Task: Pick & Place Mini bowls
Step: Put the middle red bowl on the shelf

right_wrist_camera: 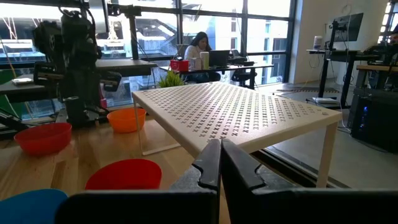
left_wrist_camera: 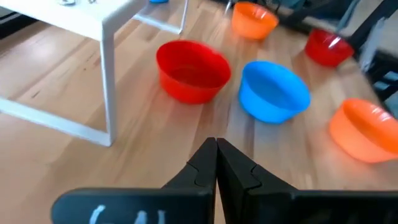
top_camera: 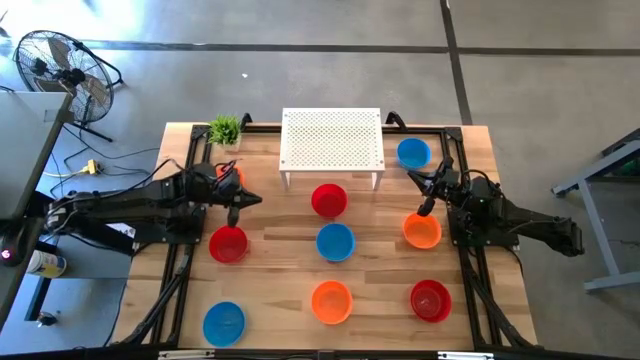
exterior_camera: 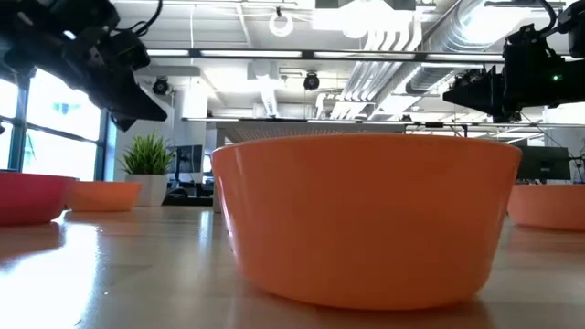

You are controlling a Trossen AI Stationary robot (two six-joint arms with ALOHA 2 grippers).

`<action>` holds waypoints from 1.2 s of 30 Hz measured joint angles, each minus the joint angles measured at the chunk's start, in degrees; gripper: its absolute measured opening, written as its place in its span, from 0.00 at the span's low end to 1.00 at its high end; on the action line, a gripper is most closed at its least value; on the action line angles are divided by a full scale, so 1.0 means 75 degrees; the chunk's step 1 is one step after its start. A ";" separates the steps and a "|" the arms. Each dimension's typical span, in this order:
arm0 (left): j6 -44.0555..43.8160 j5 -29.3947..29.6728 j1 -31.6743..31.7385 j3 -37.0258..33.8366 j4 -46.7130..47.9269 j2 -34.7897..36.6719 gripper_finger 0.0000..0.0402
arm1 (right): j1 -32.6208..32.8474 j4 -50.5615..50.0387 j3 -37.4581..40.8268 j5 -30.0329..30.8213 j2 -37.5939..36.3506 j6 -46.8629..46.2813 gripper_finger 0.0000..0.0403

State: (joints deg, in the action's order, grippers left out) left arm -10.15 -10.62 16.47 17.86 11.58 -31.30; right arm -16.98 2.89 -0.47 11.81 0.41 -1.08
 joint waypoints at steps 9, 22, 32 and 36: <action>0.0381 0.0494 0.0000 0.0674 0.0815 -0.0662 0.00 | -0.0001 0.0000 0.0000 0.0000 -0.0001 0.0000 0.00; 0.0052 0.0675 0.0000 0.0675 0.1233 -0.0665 0.00 | 0.0000 0.0000 -0.0001 0.0000 0.0000 0.0000 0.00; -0.0552 0.1810 -0.0984 0.0880 0.1769 -0.0668 0.00 | -0.0001 -0.0002 -0.0003 0.0000 -0.0001 -0.0001 0.00; -0.0902 0.2345 -0.1603 0.1386 0.2131 -0.0861 0.00 | -0.0001 0.0000 0.0000 0.0000 0.0000 0.0000 0.00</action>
State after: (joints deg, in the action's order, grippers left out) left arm -16.91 6.96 4.44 28.25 27.57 -37.76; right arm -16.99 2.90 -0.47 11.81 0.41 -1.08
